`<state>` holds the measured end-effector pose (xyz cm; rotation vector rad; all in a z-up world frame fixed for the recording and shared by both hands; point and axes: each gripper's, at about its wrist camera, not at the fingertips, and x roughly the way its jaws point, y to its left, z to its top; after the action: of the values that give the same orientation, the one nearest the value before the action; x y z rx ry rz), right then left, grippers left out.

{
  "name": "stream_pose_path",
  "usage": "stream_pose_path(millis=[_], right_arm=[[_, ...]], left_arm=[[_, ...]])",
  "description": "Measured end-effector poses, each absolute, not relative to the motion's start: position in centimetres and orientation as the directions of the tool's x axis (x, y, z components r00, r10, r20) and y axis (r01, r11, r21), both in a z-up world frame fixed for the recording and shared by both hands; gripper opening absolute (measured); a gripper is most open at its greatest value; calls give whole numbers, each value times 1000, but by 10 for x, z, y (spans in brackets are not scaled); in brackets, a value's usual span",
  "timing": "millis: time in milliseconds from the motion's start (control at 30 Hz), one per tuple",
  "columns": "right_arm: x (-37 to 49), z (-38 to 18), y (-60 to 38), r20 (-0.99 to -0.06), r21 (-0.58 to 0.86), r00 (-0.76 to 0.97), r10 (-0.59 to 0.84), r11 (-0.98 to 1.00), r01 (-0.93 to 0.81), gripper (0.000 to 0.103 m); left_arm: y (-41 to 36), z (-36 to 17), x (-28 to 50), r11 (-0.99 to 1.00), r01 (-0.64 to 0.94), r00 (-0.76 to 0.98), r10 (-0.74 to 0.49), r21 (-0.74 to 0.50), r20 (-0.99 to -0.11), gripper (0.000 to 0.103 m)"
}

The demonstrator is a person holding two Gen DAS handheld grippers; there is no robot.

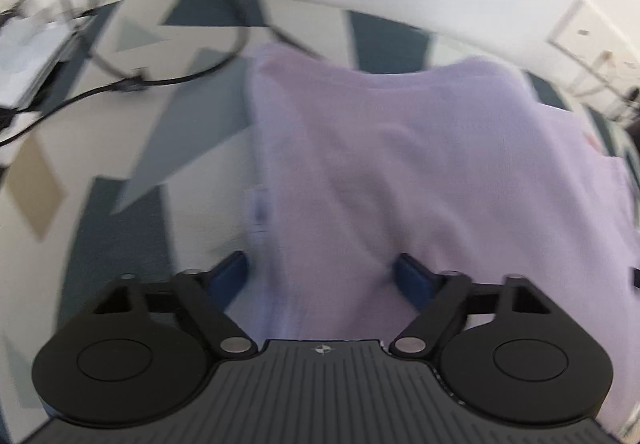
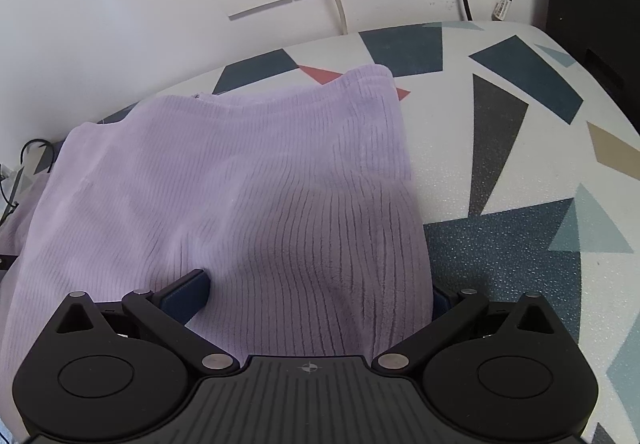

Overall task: Fold clothes
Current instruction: 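Lower both open grippers onto the folded robe's edge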

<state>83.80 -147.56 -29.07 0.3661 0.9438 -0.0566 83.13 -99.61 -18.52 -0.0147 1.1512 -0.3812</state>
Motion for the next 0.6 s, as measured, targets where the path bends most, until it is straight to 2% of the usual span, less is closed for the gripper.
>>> stream_pose_path(millis=[67,200,267,400,600], right_arm=[[838,-291,-1475,-799,283,591,112,937,206,102],[838,-291,-1476,-800,287,589,115,935,207,102],[838,-291,-1476,-799,288,590,116,935,207,102],[837,-291,-1477,-798,289,592,116,935,206,102],[841,-290,-1483,-804,319,576,147,924,210,102]], left_arm=[[-1003,-186,831,930,315,349,-297,-187,-889,84],[-1008,-184,832,911,338,304,-343,-236,-889,82],[-1012,-184,832,910,351,301,-334,-222,-893,84],[-1024,-187,833,910,366,297,-310,-192,-903,96],[-1033,-191,829,910,385,323,-287,-152,-902,103]])
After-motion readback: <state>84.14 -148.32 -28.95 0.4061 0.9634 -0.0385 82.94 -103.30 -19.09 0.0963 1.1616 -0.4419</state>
